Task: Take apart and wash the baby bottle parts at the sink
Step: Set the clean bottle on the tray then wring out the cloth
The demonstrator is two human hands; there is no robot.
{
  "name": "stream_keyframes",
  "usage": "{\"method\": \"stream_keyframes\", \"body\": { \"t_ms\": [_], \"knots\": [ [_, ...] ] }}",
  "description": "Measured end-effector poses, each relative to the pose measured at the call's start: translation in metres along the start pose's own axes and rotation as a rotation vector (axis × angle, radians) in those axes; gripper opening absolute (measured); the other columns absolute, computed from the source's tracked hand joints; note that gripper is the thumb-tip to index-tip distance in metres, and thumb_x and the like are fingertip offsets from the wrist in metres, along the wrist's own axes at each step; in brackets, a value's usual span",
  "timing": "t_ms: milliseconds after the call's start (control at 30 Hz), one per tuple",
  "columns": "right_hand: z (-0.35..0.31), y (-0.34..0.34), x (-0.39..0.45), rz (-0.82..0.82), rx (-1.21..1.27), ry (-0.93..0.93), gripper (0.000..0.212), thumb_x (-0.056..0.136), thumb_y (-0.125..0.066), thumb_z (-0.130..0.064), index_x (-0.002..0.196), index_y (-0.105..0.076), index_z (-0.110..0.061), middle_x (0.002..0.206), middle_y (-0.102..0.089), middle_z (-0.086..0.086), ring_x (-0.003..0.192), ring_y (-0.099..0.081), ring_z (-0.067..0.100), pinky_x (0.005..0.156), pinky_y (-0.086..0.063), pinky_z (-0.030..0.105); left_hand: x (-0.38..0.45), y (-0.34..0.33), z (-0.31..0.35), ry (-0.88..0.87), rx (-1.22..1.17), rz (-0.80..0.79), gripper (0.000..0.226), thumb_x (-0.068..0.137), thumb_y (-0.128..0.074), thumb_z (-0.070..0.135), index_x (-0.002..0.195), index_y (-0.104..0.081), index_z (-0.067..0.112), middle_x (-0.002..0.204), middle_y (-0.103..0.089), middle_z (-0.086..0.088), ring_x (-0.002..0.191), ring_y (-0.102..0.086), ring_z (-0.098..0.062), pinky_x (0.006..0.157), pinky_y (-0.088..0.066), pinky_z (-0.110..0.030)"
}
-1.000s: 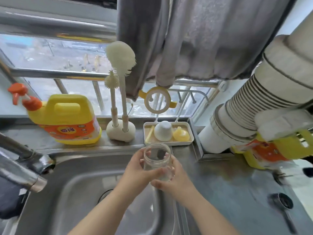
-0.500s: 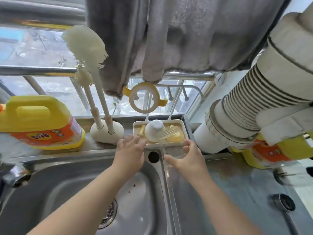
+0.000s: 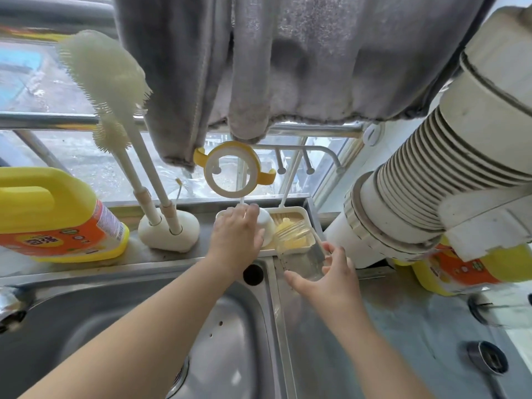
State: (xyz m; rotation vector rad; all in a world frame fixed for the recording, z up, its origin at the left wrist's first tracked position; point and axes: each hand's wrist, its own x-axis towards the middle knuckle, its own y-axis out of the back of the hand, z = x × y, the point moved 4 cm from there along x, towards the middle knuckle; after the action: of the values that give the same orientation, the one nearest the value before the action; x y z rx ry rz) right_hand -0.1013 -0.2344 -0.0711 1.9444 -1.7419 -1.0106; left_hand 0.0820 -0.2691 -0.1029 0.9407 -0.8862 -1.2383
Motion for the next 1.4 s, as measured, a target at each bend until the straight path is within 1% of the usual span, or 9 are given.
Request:
{"method": "stream_keyframes", "body": {
  "t_ms": [133, 433, 600, 700, 833, 1000, 1100, 1233, 1400],
  "knots": [
    [0.004, 0.002, -0.004, -0.015, -0.001, 0.004, 0.084, 0.067, -0.082, -0.037, 0.135, -0.034, -0.024, 0.13, -0.037, 0.0, 0.104, -0.04, 0.007, 0.083, -0.033, 0.018, 0.016, -0.006, 0.005, 0.039, 0.045, -0.073, 0.057, 0.094, -0.048, 0.043, 0.143, -0.029, 0.023, 0.141, -0.041, -0.002, 0.123, -0.04, -0.023, 0.101, -0.035, -0.039],
    [0.005, 0.002, -0.011, -0.029, -0.013, 0.013, 0.086, 0.068, -0.081, -0.037, 0.139, -0.034, -0.025, 0.134, -0.037, 0.0, 0.103, -0.039, 0.004, 0.085, -0.033, 0.018, 0.013, 0.012, -0.015, 0.104, -0.162, -0.031, 0.054, 0.09, -0.061, 0.029, 0.139, -0.045, 0.015, 0.133, -0.05, -0.007, 0.124, -0.036, -0.028, 0.104, -0.029, -0.037],
    [0.002, 0.001, -0.015, -0.032, -0.007, 0.021, 0.086, 0.068, -0.081, -0.037, 0.139, -0.035, -0.026, 0.134, -0.038, -0.001, 0.105, -0.039, 0.004, 0.085, -0.033, 0.018, 0.012, 0.019, -0.011, 0.009, -0.063, -0.104, 0.052, 0.091, -0.058, 0.027, 0.139, -0.045, 0.014, 0.13, -0.051, -0.007, 0.123, -0.037, -0.029, 0.103, -0.029, -0.036],
    [0.003, 0.003, -0.017, -0.025, -0.004, 0.025, 0.086, 0.067, -0.081, -0.038, 0.139, -0.035, -0.027, 0.133, -0.038, -0.002, 0.108, -0.041, 0.005, 0.089, -0.036, 0.021, 0.01, 0.024, -0.001, -0.056, 0.023, -0.061, 0.043, 0.091, -0.053, 0.023, 0.131, -0.05, 0.009, 0.125, -0.051, -0.008, 0.12, -0.039, -0.029, 0.101, -0.029, -0.033],
    [0.007, 0.006, -0.019, -0.012, 0.014, 0.01, 0.087, 0.067, -0.081, -0.037, 0.139, -0.034, -0.026, 0.134, -0.037, -0.001, 0.114, -0.042, 0.009, 0.094, -0.04, 0.026, 0.006, 0.026, 0.004, -0.121, 0.093, -0.025, 0.037, 0.09, -0.054, 0.014, 0.124, -0.054, 0.003, 0.118, -0.054, -0.016, 0.118, -0.042, -0.035, 0.101, -0.033, -0.04],
    [0.009, 0.004, -0.023, -0.023, 0.024, 0.008, 0.088, 0.067, -0.081, -0.04, 0.14, -0.033, -0.029, 0.131, -0.038, -0.003, 0.111, -0.042, 0.007, 0.089, -0.039, 0.023, 0.007, 0.03, -0.005, 0.002, 0.033, -0.034, 0.031, 0.088, -0.054, 0.016, 0.114, -0.058, 0.002, 0.102, -0.061, -0.015, 0.105, -0.048, -0.034, 0.091, -0.037, -0.035],
    [0.01, 0.005, -0.023, -0.015, 0.027, 0.008, 0.088, 0.067, -0.081, -0.041, 0.14, -0.033, -0.029, 0.132, -0.038, -0.004, 0.111, -0.043, 0.008, 0.087, -0.039, 0.023, 0.011, 0.033, -0.007, -0.023, 0.08, -0.042, 0.022, 0.087, -0.056, 0.021, 0.101, -0.06, 0.006, 0.094, -0.063, -0.011, 0.099, -0.052, -0.031, 0.092, -0.042, -0.035],
    [0.009, 0.006, -0.026, -0.018, 0.024, 0.014, 0.087, 0.067, -0.08, -0.042, 0.139, -0.034, -0.029, 0.13, -0.039, -0.005, 0.11, -0.044, 0.007, 0.084, -0.038, 0.023, 0.007, 0.027, -0.011, -0.018, 0.167, -0.117, 0.034, 0.09, -0.053, 0.028, 0.121, -0.057, 0.014, 0.116, -0.056, -0.007, 0.115, -0.041, -0.028, 0.094, -0.034, -0.035],
    [0.009, 0.006, -0.027, -0.007, -0.006, 0.005, 0.088, 0.066, -0.081, -0.041, 0.139, -0.034, -0.029, 0.134, -0.037, -0.004, 0.111, -0.043, 0.007, 0.091, -0.042, 0.026, -0.003, 0.022, -0.019, 0.03, 0.131, -0.131, 0.059, 0.092, -0.052, 0.032, 0.146, -0.03, 0.024, 0.139, -0.039, -0.004, 0.128, -0.029, -0.026, 0.101, -0.026, -0.04]
  ]
}}
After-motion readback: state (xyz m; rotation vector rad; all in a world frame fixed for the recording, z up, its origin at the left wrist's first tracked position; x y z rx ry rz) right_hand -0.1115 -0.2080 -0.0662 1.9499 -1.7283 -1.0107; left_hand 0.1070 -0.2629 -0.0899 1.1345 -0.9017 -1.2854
